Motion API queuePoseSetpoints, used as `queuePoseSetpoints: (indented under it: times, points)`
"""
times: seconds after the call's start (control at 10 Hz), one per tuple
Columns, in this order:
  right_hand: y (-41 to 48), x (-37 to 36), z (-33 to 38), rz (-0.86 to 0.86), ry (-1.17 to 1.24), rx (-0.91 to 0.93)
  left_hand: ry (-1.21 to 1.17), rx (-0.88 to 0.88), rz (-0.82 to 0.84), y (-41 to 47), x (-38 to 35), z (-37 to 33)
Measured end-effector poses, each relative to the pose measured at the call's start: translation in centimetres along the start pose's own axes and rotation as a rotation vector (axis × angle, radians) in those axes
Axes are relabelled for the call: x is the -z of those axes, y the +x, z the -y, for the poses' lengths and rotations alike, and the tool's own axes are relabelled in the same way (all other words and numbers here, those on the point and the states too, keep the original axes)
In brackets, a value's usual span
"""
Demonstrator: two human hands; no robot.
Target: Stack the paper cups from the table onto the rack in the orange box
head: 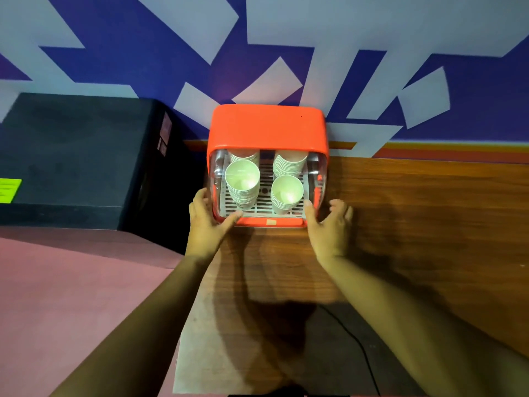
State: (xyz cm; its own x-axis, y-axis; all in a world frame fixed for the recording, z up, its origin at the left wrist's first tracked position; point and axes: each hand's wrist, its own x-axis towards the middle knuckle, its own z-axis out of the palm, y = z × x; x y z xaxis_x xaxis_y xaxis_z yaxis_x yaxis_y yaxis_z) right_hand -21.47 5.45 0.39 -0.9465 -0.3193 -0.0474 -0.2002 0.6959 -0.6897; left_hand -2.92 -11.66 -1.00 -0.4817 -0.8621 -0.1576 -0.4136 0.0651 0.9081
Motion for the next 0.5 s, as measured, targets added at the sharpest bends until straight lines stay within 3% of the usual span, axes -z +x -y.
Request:
queuePoseSetpoints:
  times: [0.1, 0.4, 0.5]
  points:
    - [1.3, 0.3, 0.1, 0.242, 0.12, -0.081, -0.083, 0.017, 0.054, 0.1, 0.1, -1.0]
    - [2.7, 0.5, 0.3, 0.399, 0.148, -0.096, 0.006, 0.078, 0.071, -0.1, -0.4, -2.9]
    - [3.3, 2.3, 0.5, 0.429, 0.095, -0.085, 0.144, 0.101, 0.041, -1.2, 0.3, -4.8]
